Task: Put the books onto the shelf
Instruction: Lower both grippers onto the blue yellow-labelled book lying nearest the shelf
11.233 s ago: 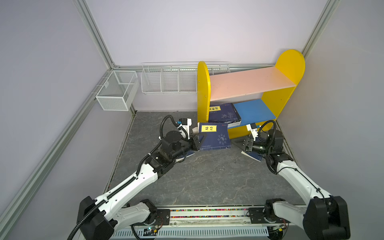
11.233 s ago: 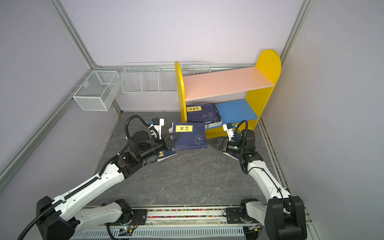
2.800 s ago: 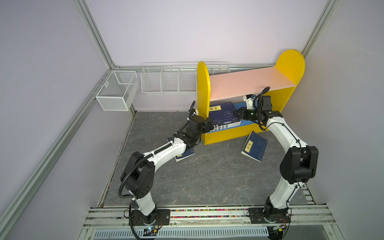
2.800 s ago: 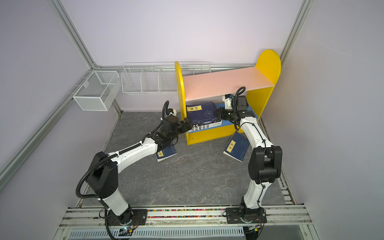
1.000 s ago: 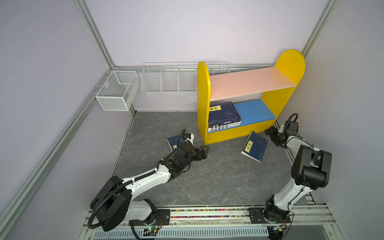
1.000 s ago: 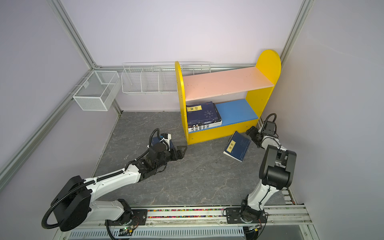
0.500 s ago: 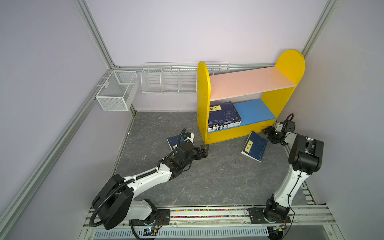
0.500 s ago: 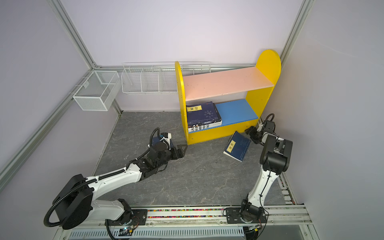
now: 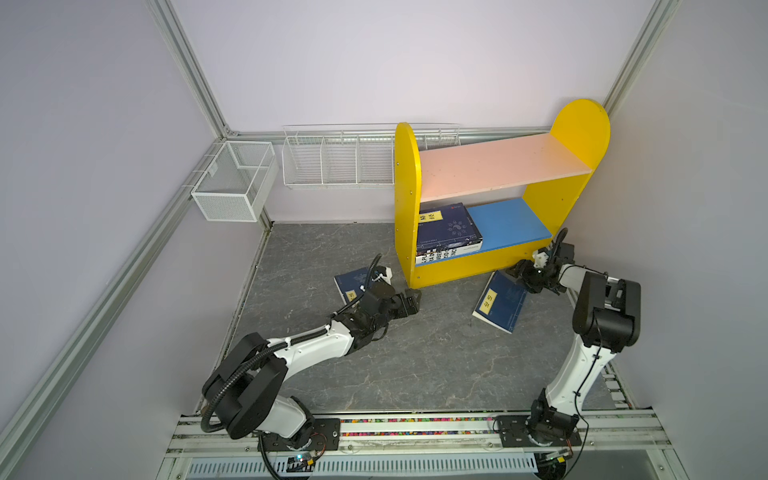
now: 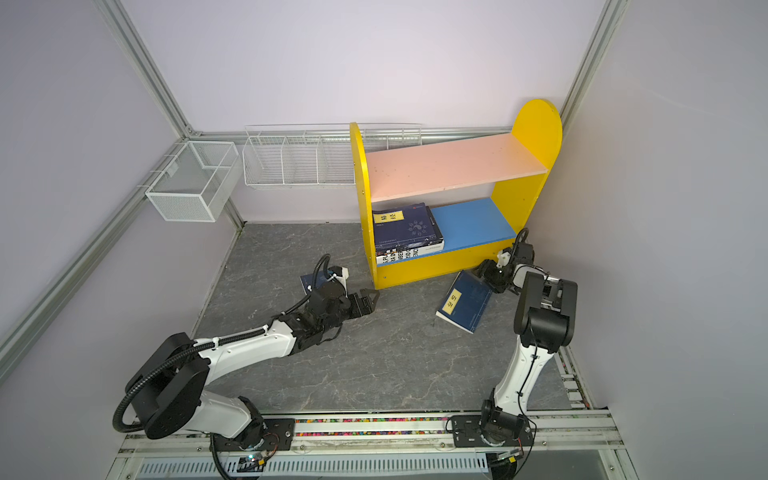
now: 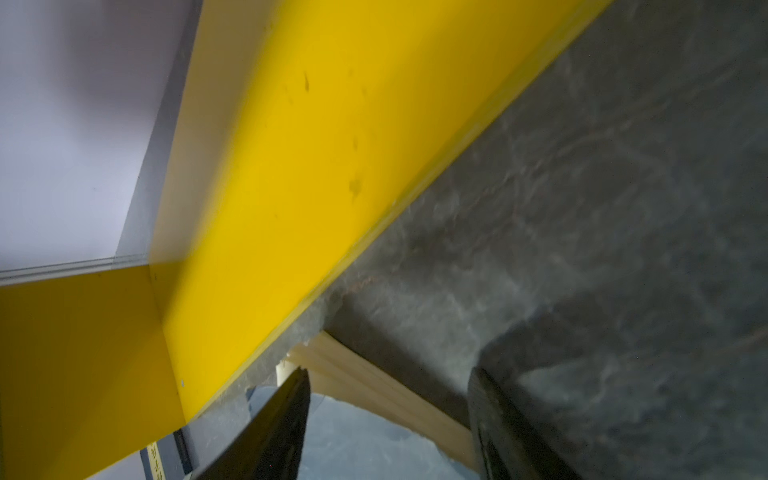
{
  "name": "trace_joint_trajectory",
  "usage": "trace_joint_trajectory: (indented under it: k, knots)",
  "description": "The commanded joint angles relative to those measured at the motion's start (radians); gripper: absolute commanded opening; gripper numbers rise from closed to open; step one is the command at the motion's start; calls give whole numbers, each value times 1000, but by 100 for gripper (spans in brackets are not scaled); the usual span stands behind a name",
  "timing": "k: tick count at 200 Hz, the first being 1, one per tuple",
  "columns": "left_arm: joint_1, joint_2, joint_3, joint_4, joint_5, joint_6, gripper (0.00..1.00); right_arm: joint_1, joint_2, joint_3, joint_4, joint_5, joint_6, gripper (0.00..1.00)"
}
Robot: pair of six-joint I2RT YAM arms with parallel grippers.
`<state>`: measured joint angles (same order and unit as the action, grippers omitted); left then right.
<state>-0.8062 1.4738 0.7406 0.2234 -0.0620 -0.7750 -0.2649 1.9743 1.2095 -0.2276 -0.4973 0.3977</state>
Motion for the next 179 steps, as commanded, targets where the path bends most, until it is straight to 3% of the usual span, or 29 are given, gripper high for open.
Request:
trace_joint_trajectory:
  k: [1, 37, 65, 90, 128, 179]
  knots:
    - [-5, 28, 29, -4, 43, -41, 92, 39, -66, -113, -98, 51, 41, 64]
    - [-25, 95, 68, -52, 192, -62, 90, 105, -175, -229, -60, 62, 128, 64]
    - [-132, 166, 110, -80, 202, -71, 91, 174, -231, -283, -42, 62, 178, 64]
    - [-199, 259, 131, -17, 222, -161, 90, 241, -272, -347, -10, 63, 220, 64]
    - [-202, 371, 86, 198, 232, -337, 89, 285, -314, -423, 23, 52, 247, 64]
    - [-179, 373, 133, 209, 202, -327, 89, 323, -384, -494, 17, 49, 258, 64]
